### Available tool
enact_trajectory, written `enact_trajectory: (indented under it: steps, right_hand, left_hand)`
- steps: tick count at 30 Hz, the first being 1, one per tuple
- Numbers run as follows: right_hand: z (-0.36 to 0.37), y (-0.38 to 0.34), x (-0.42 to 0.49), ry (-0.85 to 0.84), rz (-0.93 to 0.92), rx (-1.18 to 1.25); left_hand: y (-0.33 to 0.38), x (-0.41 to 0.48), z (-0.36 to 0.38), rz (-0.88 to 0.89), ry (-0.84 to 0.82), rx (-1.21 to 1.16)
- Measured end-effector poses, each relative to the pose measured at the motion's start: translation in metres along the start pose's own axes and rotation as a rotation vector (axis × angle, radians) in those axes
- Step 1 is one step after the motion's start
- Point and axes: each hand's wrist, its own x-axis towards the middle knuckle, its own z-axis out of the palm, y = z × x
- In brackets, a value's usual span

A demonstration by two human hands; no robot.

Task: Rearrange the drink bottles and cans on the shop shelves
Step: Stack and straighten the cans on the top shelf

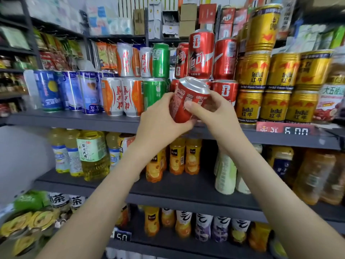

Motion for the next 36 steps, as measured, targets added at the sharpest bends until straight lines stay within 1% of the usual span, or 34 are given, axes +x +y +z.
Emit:
enact_trajectory:
  steps: [3,6,9,13,16,18,21,24,27,32,36]
  right_hand:
    - [0.002,0.005,0.027,-0.017,0.016,-0.102]
    - [-0.004,0.014,0.035,0.048,0.036,-0.311]
    - [-0.012,0.027,0.031,0.117,0.020,-0.459]
    - [-0.018,0.041,0.030,0.141,-0.025,-0.639]
    - [-0.020,0.048,0.030,0.130,-0.054,-0.740]
    - [-0.020,0.052,0.028,0.126,-0.074,-0.785]
    - [-0.020,0.058,0.025,0.128,-0.094,-0.810]
    - [-0.014,0.063,0.020,0.136,-0.113,-0.810]
    - [-0.007,0.066,0.019,0.150,-0.151,-0.854]
    - [0.001,0.071,0.017,0.155,-0.179,-0.910]
    - [0.003,0.072,0.016,0.142,-0.189,-0.914]
  left_hand:
    - [-0.004,0.023,0.010,-0.104,-0.002,0.040]
    - [-0.015,0.037,0.024,-0.172,0.011,0.044]
    - [-0.025,0.048,0.031,-0.227,0.020,0.071]
    - [-0.029,0.054,0.041,-0.290,0.035,0.112]
    - [-0.026,0.054,0.048,-0.264,0.066,0.217]
    - [-0.026,0.050,0.049,-0.200,0.099,0.245]
    - [-0.034,0.042,0.049,-0.076,0.145,0.158]
    - [-0.040,0.036,0.052,-0.019,0.161,0.121]
    - [-0.040,0.039,0.053,-0.023,0.164,0.144]
    - [-0.036,0.048,0.055,-0.090,0.146,0.183]
    - [-0.031,0.049,0.058,-0.110,0.143,0.224]
